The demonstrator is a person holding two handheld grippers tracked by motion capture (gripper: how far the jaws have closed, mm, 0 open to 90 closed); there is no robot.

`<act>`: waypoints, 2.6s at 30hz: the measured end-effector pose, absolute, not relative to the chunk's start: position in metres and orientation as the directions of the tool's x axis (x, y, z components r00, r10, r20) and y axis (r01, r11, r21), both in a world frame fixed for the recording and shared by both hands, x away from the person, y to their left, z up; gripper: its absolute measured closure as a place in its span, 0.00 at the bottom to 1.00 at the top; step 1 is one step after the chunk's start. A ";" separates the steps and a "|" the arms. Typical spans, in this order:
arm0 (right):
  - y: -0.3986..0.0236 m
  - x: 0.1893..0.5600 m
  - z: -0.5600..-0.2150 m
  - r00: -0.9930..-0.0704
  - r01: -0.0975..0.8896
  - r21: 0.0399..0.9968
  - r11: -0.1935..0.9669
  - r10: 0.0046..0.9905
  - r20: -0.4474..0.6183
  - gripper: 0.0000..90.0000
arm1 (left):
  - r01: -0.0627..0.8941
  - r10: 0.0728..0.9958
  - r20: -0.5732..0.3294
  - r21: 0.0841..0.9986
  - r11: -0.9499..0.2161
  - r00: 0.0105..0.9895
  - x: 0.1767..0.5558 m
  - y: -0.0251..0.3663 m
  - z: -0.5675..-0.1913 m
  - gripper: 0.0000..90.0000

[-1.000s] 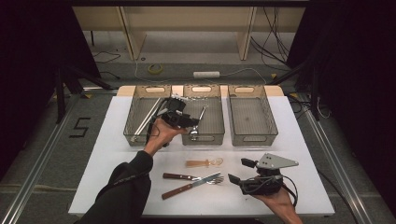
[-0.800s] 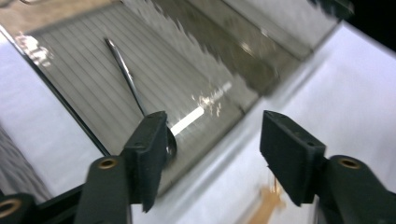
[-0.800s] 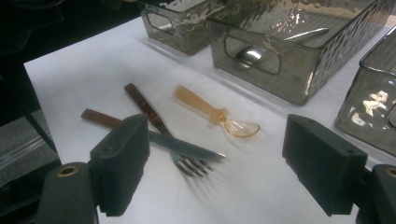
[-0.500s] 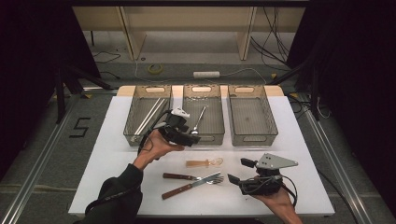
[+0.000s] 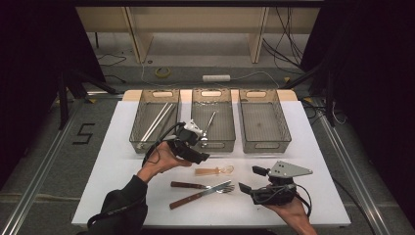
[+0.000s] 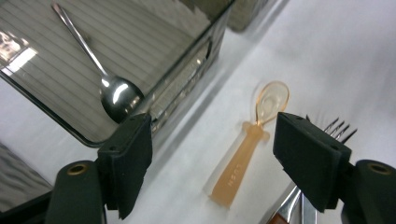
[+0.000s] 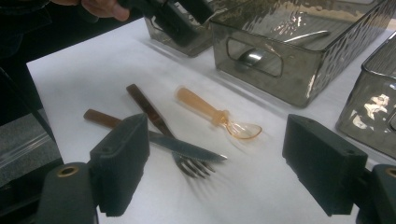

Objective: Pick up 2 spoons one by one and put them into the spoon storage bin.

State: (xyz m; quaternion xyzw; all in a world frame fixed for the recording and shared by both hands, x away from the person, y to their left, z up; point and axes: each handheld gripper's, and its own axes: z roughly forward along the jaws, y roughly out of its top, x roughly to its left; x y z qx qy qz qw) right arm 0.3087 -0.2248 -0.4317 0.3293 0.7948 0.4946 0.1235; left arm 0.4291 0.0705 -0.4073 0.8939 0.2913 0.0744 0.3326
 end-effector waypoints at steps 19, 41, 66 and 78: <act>-0.225 0.308 -0.432 -0.756 0.400 0.868 0.295 0.641 0.131 0.27 | 0.405 0.463 0.001 0.485 -0.775 0.886 0.423 0.049 -0.438 0.30; -0.224 0.309 -0.432 -0.756 0.404 0.866 0.294 0.640 0.136 0.27 | 0.348 0.389 0.018 0.411 -0.842 0.921 0.420 0.039 -0.459 0.55; -0.224 0.309 -0.432 -0.759 0.399 0.866 0.301 0.638 0.128 0.27 | 0.276 0.318 0.041 0.398 -0.875 0.947 0.418 0.038 -0.465 0.81; -0.224 0.309 -0.432 -0.757 0.402 0.865 0.300 0.641 0.129 0.27 | 0.281 0.329 0.037 0.433 -0.857 0.944 0.419 0.042 -0.460 0.82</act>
